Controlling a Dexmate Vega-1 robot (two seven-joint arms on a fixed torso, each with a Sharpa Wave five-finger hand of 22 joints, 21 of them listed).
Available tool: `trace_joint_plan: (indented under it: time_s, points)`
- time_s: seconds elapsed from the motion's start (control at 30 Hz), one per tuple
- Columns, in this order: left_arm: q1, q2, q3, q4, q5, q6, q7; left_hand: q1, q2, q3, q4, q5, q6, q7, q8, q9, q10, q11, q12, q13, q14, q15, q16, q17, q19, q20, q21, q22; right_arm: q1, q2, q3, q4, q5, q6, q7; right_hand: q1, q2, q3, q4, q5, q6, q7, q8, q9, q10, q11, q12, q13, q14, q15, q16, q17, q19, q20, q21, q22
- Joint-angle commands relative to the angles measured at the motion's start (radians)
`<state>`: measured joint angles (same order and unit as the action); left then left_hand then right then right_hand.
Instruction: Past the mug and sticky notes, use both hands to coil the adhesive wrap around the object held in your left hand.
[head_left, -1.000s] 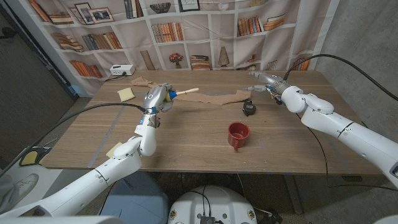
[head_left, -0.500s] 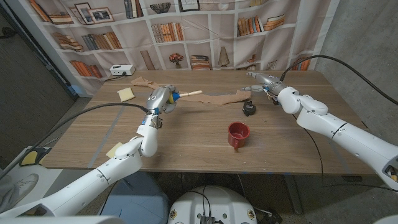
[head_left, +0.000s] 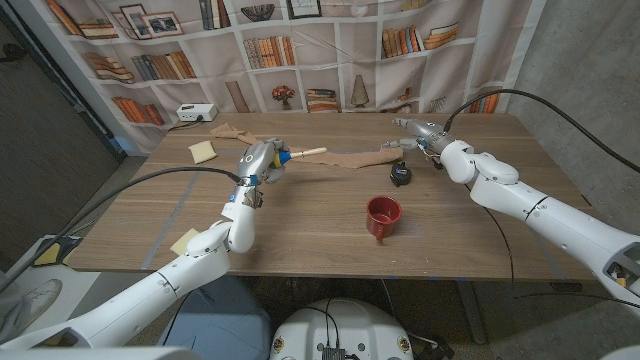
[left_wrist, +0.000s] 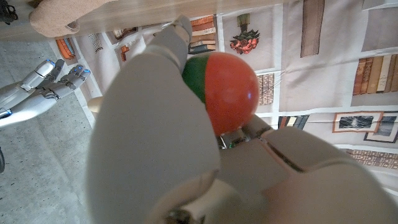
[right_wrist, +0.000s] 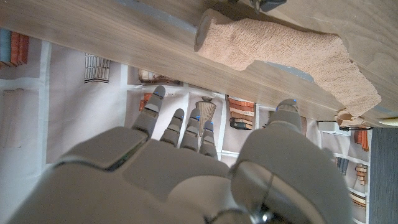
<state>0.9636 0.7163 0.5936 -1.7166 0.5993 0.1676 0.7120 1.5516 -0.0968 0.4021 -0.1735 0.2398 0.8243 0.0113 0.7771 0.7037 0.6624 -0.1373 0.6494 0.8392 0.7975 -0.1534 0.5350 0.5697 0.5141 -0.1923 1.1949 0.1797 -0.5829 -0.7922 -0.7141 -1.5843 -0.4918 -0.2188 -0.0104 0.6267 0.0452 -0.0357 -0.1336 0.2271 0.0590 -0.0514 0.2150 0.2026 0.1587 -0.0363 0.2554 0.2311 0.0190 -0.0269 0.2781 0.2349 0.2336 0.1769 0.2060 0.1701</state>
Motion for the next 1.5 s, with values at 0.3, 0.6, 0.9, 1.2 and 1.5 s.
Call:
trace_joint_plan:
  time_s: [0.3,0.6,0.9,1.2,1.5]
  points:
    - [0.019,-0.005,-0.008,-0.005,-0.012,0.020,0.014,0.155,0.165,-0.002,0.001,0.000,-0.002,0.005,0.003,0.001,0.005,-0.002,-0.005,0.003,0.012,-0.005,-0.001,0.002,-0.001,-0.002,0.005,0.004,0.044,0.035,-0.057,0.060,-0.045,-0.003,0.020,0.016,-0.001,0.006,-0.002,-0.004,0.000,0.005,0.005,0.002,0.036,0.002,0.015,0.008,0.006,-0.007,0.004,0.005,0.021,-0.014,0.001,0.004]
    - [0.016,-0.006,-0.008,-0.003,-0.016,0.022,0.012,0.154,0.166,-0.002,0.002,0.000,0.000,0.006,0.002,-0.002,0.003,-0.004,-0.006,0.004,0.013,-0.004,-0.001,0.002,-0.001,-0.002,0.005,0.004,0.058,0.046,-0.075,0.075,-0.061,-0.023,0.034,0.020,0.005,0.010,0.000,-0.005,0.005,0.015,0.006,0.001,0.050,0.007,0.018,0.012,0.038,-0.024,0.018,0.008,0.043,-0.031,0.005,0.005]
    - [0.018,-0.003,-0.007,-0.005,-0.020,0.024,0.008,0.155,0.166,-0.002,0.001,0.000,0.001,0.008,0.000,-0.005,0.008,-0.003,-0.007,0.001,0.013,-0.005,-0.003,0.001,-0.002,-0.001,0.005,0.004,0.067,0.057,-0.096,0.083,-0.087,-0.058,0.040,0.054,0.023,0.029,-0.011,-0.004,0.042,0.027,0.018,0.000,0.082,0.021,0.027,0.018,0.063,-0.024,0.028,0.010,0.077,-0.052,0.010,0.005]
    - [0.012,-0.003,-0.006,0.000,-0.024,0.013,0.006,0.153,0.168,-0.002,0.003,0.000,0.013,0.010,-0.002,-0.017,0.013,-0.001,-0.009,-0.002,0.012,-0.003,-0.005,0.000,-0.003,-0.001,0.005,0.004,0.077,0.075,-0.118,0.102,-0.111,-0.100,0.046,0.084,0.047,0.051,-0.016,-0.009,0.066,0.020,0.024,-0.001,0.081,0.017,0.022,0.022,0.053,-0.012,0.024,0.012,0.063,-0.065,-0.001,0.005]
    - [0.001,-0.007,-0.002,0.008,-0.020,0.008,0.007,0.152,0.166,-0.006,0.002,-0.003,0.011,0.007,-0.004,-0.016,0.011,-0.001,-0.012,-0.003,0.015,-0.002,0.001,0.004,-0.002,-0.003,0.003,0.003,0.087,0.077,-0.131,0.121,-0.109,-0.092,0.051,0.105,0.034,0.055,-0.023,-0.014,0.074,0.040,0.022,-0.001,0.056,0.042,0.005,0.019,0.070,0.003,0.023,0.003,0.094,-0.082,0.005,0.003]
